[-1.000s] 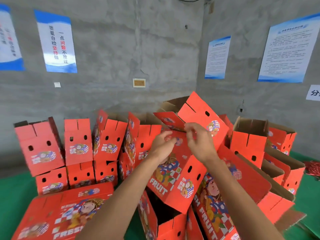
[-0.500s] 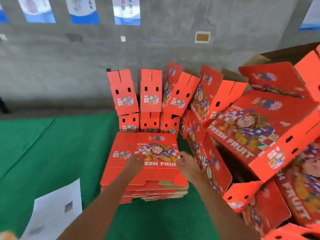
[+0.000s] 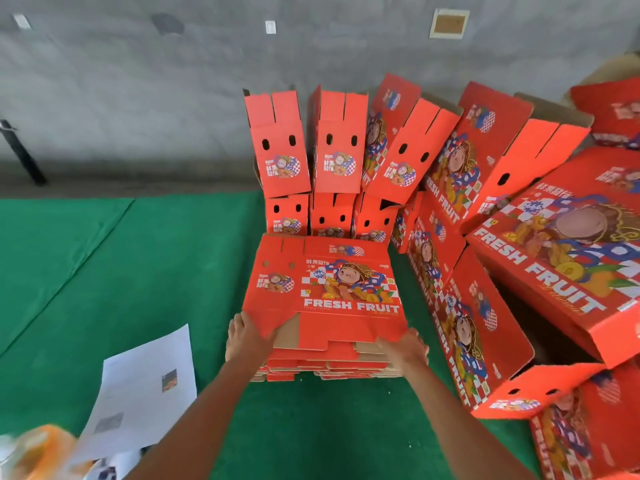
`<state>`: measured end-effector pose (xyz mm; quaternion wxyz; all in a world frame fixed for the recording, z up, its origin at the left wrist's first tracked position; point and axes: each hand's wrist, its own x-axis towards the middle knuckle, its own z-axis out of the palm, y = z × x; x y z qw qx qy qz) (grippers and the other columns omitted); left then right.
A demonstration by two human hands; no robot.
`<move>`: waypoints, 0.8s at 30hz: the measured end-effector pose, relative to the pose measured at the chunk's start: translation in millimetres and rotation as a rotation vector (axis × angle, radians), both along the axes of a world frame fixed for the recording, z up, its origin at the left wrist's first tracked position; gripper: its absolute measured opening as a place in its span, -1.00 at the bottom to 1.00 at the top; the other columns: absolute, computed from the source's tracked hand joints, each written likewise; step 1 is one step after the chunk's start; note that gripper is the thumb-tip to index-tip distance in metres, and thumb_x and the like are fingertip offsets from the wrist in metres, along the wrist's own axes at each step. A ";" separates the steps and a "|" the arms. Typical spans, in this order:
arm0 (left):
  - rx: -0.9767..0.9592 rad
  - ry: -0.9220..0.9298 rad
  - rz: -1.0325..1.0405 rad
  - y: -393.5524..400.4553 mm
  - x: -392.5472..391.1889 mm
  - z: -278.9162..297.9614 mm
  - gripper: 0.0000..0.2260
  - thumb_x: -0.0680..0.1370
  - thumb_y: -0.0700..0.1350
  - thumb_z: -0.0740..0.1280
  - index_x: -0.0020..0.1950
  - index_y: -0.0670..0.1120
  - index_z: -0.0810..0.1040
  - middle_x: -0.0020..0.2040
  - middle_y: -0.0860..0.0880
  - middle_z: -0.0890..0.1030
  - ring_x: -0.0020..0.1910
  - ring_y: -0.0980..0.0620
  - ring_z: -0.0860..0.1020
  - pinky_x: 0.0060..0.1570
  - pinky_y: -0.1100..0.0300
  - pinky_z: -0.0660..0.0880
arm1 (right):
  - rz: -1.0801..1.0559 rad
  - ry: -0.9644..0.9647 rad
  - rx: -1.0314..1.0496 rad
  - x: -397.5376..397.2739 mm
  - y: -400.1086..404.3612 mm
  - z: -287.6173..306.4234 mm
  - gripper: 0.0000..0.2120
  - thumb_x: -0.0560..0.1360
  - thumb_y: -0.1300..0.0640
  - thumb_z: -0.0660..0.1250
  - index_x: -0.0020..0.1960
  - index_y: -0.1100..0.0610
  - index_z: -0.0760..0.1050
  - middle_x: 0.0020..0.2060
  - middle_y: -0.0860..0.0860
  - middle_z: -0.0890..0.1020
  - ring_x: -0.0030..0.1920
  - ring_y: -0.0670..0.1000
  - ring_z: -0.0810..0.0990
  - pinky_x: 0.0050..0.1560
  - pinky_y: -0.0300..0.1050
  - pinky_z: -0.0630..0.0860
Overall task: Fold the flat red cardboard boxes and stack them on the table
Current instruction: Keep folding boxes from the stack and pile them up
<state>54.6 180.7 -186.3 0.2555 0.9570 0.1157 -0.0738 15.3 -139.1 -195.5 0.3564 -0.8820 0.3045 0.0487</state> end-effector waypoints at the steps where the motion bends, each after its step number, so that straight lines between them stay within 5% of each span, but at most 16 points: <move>1: 0.044 0.019 -0.027 0.6 -2.1 0.1 -0.22 0.65 0.22 0.27 0.61 -0.28 0.07 0.59 -0.25 0.23 0.59 -0.22 0.20 0.55 -0.13 0.26 | 0.021 0.009 0.012 -1.2 -1.4 -1.6 -0.14 0.45 -0.18 0.53 0.53 0.23 0.28 0.44 0.17 0.46 0.46 0.24 0.39 0.44 0.23 0.43; 5: 0.256 -0.060 -0.146 0.6 -18.7 -8.4 -0.64 0.77 -0.20 0.01 0.57 -0.14 0.27 0.44 -0.45 0.31 0.43 -0.44 0.36 0.41 -0.17 0.44 | 0.116 -0.055 0.059 -19.4 -7.5 -11.2 -0.25 0.42 -0.20 0.54 0.46 0.11 0.37 0.29 0.07 0.57 0.30 0.15 0.56 0.36 0.22 0.51; 9: 0.531 -0.055 -0.299 -1.1 -35.1 -2.4 -0.56 0.78 -0.07 -0.03 0.58 -0.28 0.28 0.40 -0.48 0.41 0.36 -0.39 0.51 0.25 -0.06 0.59 | 0.112 -0.160 0.051 -42.2 -12.9 -10.4 -0.27 0.46 -0.02 0.54 0.52 0.15 0.33 0.29 0.10 0.55 0.24 0.16 0.58 0.30 0.20 0.58; 12: 0.400 -0.022 -0.280 -4.5 -47.0 31.8 -0.73 0.71 -0.12 0.21 0.37 -0.18 0.50 0.13 -0.18 0.64 0.16 -0.19 0.67 0.10 0.01 0.64 | 0.083 -0.329 0.089 -53.9 -11.6 9.6 -0.28 0.49 0.09 0.51 0.54 0.15 0.26 0.33 0.08 0.47 0.20 0.11 0.57 0.22 0.16 0.62; 16: 0.220 -0.123 -0.196 -10.0 -68.5 78.1 -0.81 0.66 -0.20 0.20 0.11 -0.20 0.59 -0.05 -0.19 0.69 -0.08 -0.22 0.69 -0.03 -0.06 0.65 | 0.071 -0.616 0.129 -69.5 0.2 61.0 -0.35 0.55 -0.07 0.44 0.54 -0.01 0.25 0.36 -0.14 0.40 0.23 -0.13 0.47 0.22 -0.08 0.49; 19: 0.059 -0.373 -0.122 -8.8 -87.7 115.6 -0.76 0.66 -0.12 0.23 -0.12 -0.19 0.59 -0.35 -0.15 0.59 -0.38 -0.24 0.56 -0.26 -0.10 0.58 | 0.060 -0.722 0.016 -75.2 2.4 101.3 -0.47 0.58 0.09 0.40 0.51 0.08 0.36 0.36 -0.01 0.49 0.24 0.00 0.52 0.23 -0.01 0.50; 21: -0.039 -0.525 -0.092 -6.2 -101.1 139.0 -0.65 0.67 -0.06 0.29 -0.29 -0.14 0.50 -0.54 -0.01 0.40 -0.56 -0.08 0.36 -0.49 0.09 0.36 | 0.026 -0.805 -0.020 -76.0 0.1 128.7 -0.57 0.61 0.20 0.36 0.47 0.16 0.46 0.34 0.08 0.55 0.31 0.11 0.55 0.35 0.02 0.46; 24: -0.208 -0.647 -0.095 -6.4 -122.3 176.3 -0.51 0.67 -0.01 0.31 -0.44 -0.06 0.28 -0.61 0.05 0.30 -0.62 0.06 0.25 -0.55 0.17 0.16 | -0.016 -0.894 0.060 -79.0 -5.5 171.4 -0.63 0.61 0.31 0.31 0.40 0.15 0.54 0.29 0.10 0.61 0.30 0.12 0.58 0.35 -0.10 0.43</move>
